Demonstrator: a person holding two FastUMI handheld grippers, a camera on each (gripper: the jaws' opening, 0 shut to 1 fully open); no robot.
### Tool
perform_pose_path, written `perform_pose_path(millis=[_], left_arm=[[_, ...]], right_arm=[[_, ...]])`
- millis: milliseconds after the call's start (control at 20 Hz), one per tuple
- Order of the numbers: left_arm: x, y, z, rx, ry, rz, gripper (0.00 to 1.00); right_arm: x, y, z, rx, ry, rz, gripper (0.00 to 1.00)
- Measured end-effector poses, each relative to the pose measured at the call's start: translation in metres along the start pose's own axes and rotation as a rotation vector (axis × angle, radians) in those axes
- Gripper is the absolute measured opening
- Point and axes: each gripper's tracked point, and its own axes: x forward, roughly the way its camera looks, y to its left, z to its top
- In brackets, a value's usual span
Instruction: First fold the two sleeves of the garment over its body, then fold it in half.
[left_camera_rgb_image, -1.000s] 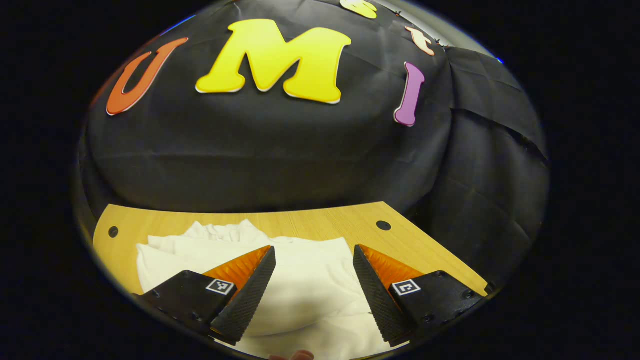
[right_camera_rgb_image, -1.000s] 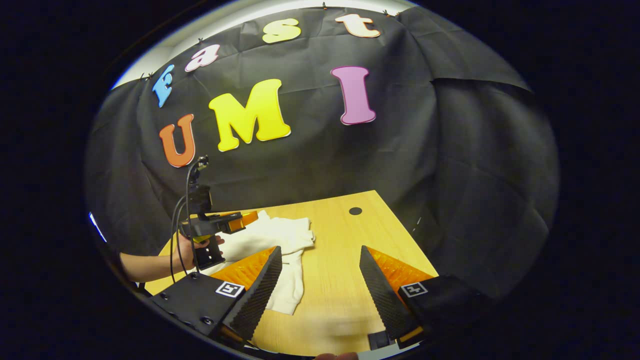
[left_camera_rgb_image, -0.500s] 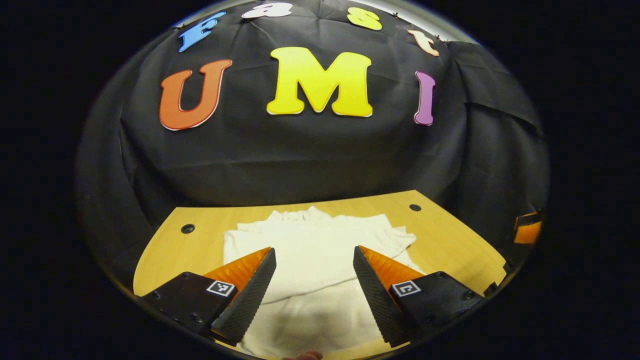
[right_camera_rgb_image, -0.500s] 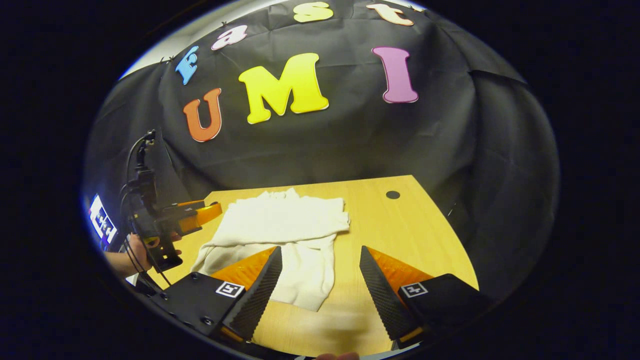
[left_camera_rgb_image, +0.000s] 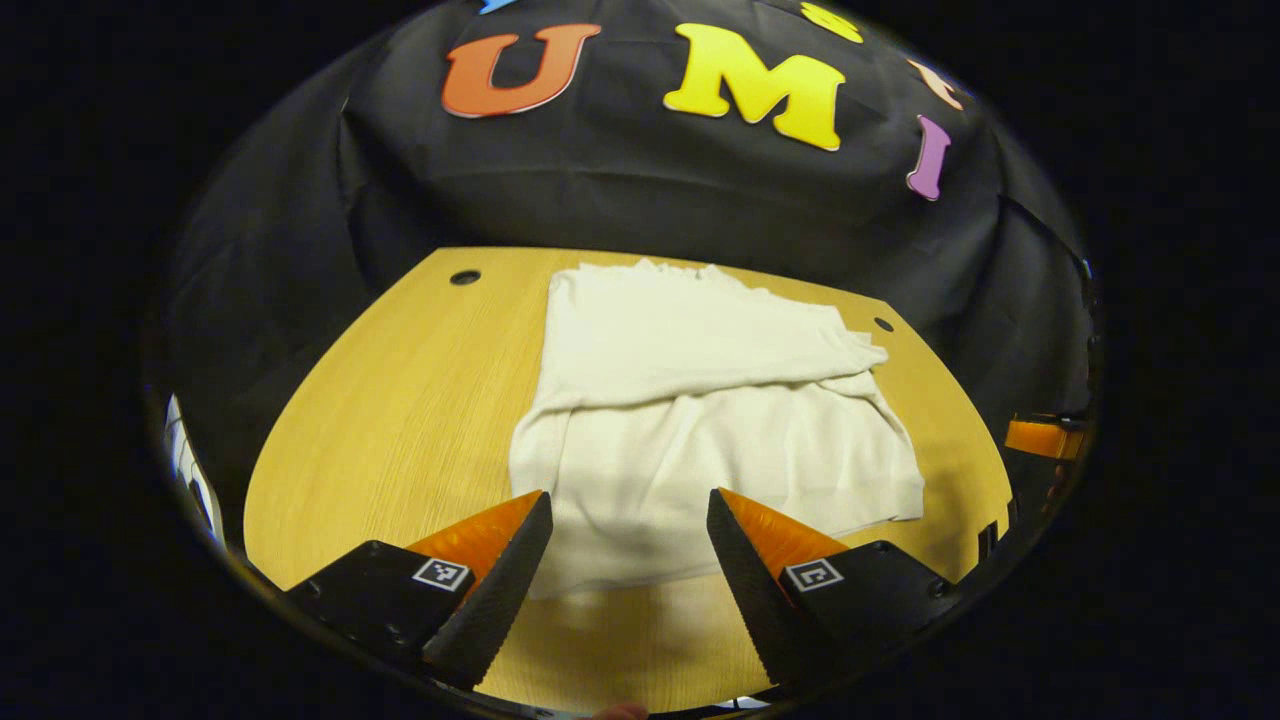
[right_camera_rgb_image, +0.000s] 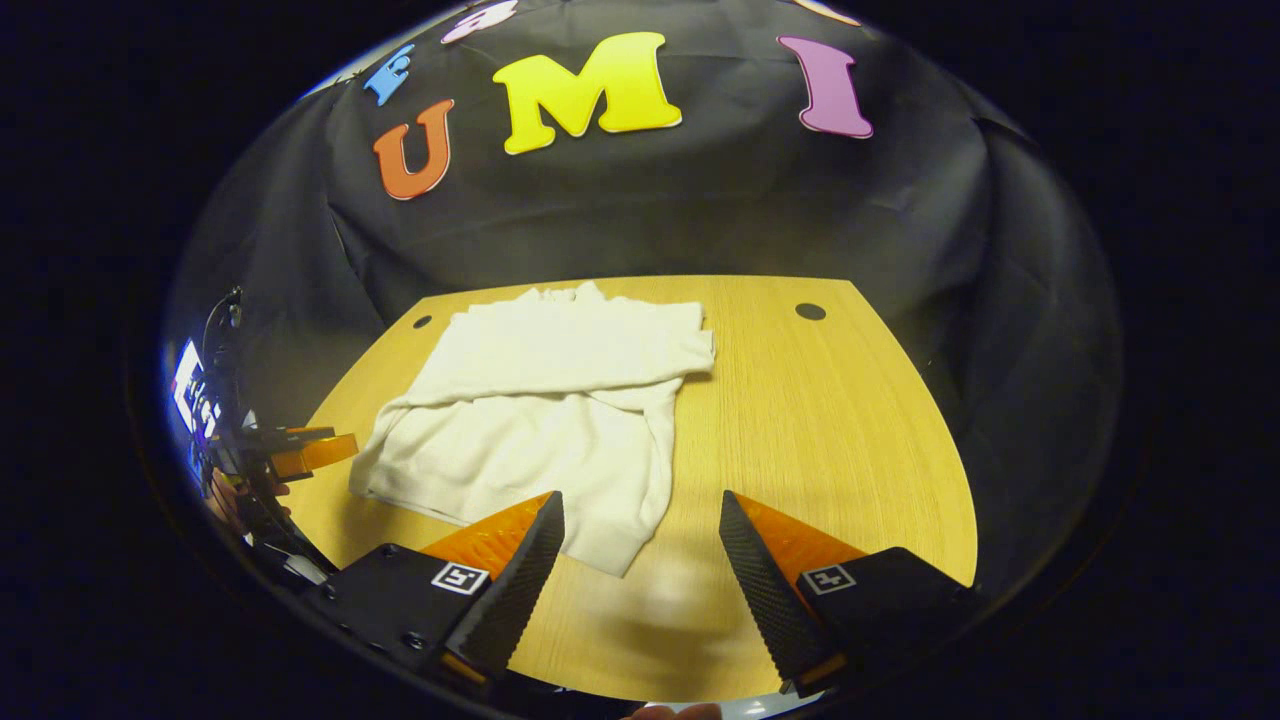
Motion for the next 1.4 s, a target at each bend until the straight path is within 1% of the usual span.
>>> perform_pose_path(millis=[150, 200, 250, 400, 500, 550, 600, 650, 700, 750, 800, 850, 900, 950, 1000, 1050, 1100, 1150, 1200, 1250, 1350, 1400], left_arm=[[-0.006, 0.018, -0.021, -0.071, 0.058, -0.006, 0.99], [0.000, 0.023, -0.027, -0.083, 0.068, -0.010, 0.99], [0.009, 0.026, -0.026, -0.098, 0.080, -0.021, 0.98], [0.024, 0.019, -0.031, -0.151, 0.118, -0.068, 0.98], [0.031, 0.013, -0.031, -0.189, 0.136, -0.101, 0.97], [0.033, 0.011, -0.032, -0.212, 0.152, -0.108, 0.96], [0.035, 0.012, -0.035, -0.230, 0.162, -0.109, 0.96], [0.036, 0.012, -0.033, -0.244, 0.157, -0.110, 0.96], [0.038, 0.012, -0.032, -0.257, 0.159, -0.115, 0.96], [0.038, 0.013, -0.031, -0.270, 0.163, -0.113, 0.95], [0.040, 0.014, -0.032, -0.284, 0.167, -0.109, 0.95], [0.040, 0.015, -0.031, -0.306, 0.169, -0.106, 0.92], [0.042, 0.011, -0.032, -0.334, 0.171, -0.114, 0.90], [0.043, 0.005, -0.032, -0.359, 0.175, -0.126, 0.84], [0.042, 0.001, -0.034, -0.371, 0.182, -0.129, 0.82], [0.044, -0.001, -0.037, -0.381, 0.191, -0.133, 0.75], [0.044, 0.002, -0.042, -0.381, 0.201, -0.118, 0.68], [0.045, 0.005, -0.042, -0.379, 0.202, -0.112, 0.48], [0.045, 0.008, -0.043, -0.382, 0.214, -0.108, 0.40], [0.045, 0.007, -0.043, -0.387, 0.217, -0.112, 0.25], [0.044, 0.005, -0.042, -0.381, 0.226, -0.128, 0.15], [0.045, 0.005, -0.042, -0.370, 0.228, -0.131, 0.13]], right_arm=[[0.017, -0.005, -0.027, 0.001, 0.069, -0.009, 0.98], [0.024, -0.007, -0.037, 0.005, 0.088, -0.014, 0.95], [0.031, -0.008, -0.044, 0.013, 0.109, -0.017, 0.98], [0.058, -0.003, -0.064, 0.063, 0.164, -0.034, 0.98], [0.077, 0.005, -0.070, 0.084, 0.184, -0.051, 0.98], [0.084, 0.011, -0.074, 0.087, 0.202, -0.047, 0.95], [0.089, 0.019, -0.077, 0.095, 0.213, -0.040, 0.98], [0.092, 0.024, -0.079, 0.097, 0.220, -0.037, 0.95], [0.097, 0.028, -0.081, 0.099, 0.225, -0.039, 0.98], [0.099, 0.031, -0.082, 0.100, 0.235, -0.045, 0.95], [0.103, 0.034, -0.077, 0.101, 0.217, -0.048, 0.98], [0.105, 0.039, -0.078, 0.115, 0.225, -0.045, 0.95], [0.107, 0.040, -0.076, 0.115, 0.218, -0.058, 0.98], [0.108, 0.042, -0.076, 0.110, 0.225, -0.066, 0.98], [0.109, 0.040, -0.076, 0.103, 0.225, -0.088, 0.97], [0.111, 0.038, -0.079, 0.096, 0.228, -0.112, 0.94], [0.111, 0.033, -0.079, 0.077, 0.230, -0.142, 0.87], [0.111, 0.038, -0.077, 0.102, 0.225, -0.125, 0.61], [0.112, 0.039, -0.078, 0.136, 0.239, -0.118, 0.48], [0.113, 0.038, -0.077, 0.160, 0.244, -0.116, 0.26], [0.113, 0.041, -0.072, 0.170, 0.251, -0.101, 0.26], [0.118, 0.041, -0.074, 0.171, 0.246, -0.095, 0.03]])
